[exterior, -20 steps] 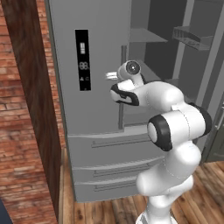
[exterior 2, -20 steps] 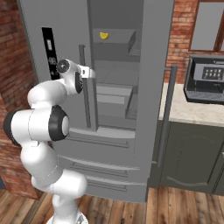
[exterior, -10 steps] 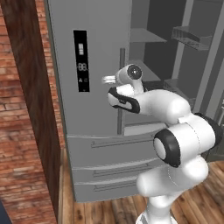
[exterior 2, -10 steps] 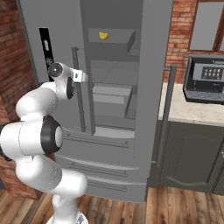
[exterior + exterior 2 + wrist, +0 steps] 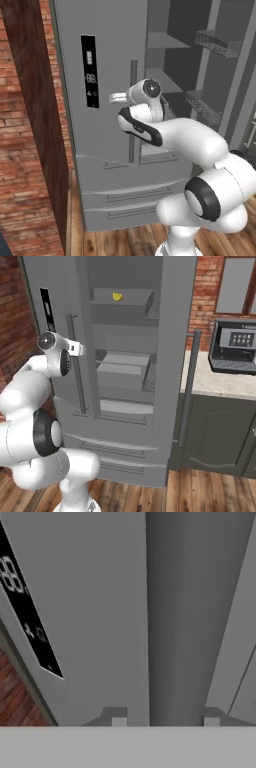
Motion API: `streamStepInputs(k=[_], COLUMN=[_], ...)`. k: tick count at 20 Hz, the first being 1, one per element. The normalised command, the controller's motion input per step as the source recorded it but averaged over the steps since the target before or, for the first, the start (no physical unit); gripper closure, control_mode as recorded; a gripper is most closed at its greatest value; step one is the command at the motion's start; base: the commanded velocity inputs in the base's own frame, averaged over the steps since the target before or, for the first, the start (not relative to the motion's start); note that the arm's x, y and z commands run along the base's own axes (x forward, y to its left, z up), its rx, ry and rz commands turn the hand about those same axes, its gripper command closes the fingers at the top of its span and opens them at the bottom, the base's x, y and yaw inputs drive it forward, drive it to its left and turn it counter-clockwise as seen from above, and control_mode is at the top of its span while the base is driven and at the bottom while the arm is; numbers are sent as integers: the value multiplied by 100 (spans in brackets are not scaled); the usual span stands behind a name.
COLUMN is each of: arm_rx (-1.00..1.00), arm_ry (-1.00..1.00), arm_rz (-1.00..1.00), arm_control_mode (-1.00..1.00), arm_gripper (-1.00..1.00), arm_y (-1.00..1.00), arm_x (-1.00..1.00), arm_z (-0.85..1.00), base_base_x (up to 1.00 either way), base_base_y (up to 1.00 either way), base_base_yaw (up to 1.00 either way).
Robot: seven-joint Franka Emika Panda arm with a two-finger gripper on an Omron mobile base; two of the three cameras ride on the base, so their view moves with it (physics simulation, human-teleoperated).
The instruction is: There is a bowl on the dining counter. Grab a lemon wedge from the fridge and place it in the bowl. Then get the liquor bottle and glass cup from the cabinet and place them next to the bowl.
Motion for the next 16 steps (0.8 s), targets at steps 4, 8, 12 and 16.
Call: streamStepInputs(k=[4, 8, 12, 16], arm_rx=[1, 0, 0, 0], arm_ry=[7, 7, 8, 7], arm_rz=[4, 4, 4, 5], arm_control_mode=[-100, -100, -100, -100], arm_gripper=[100, 100, 100, 100], arm_y=[92, 100, 100, 100], arm_x=[-62, -60, -55, -49], arm_z=[55, 56, 53, 51], base_base_x=[0, 0, 0, 0], base_base_y=[0, 0, 0, 0], base_base_yaw=[0, 0, 0, 0])
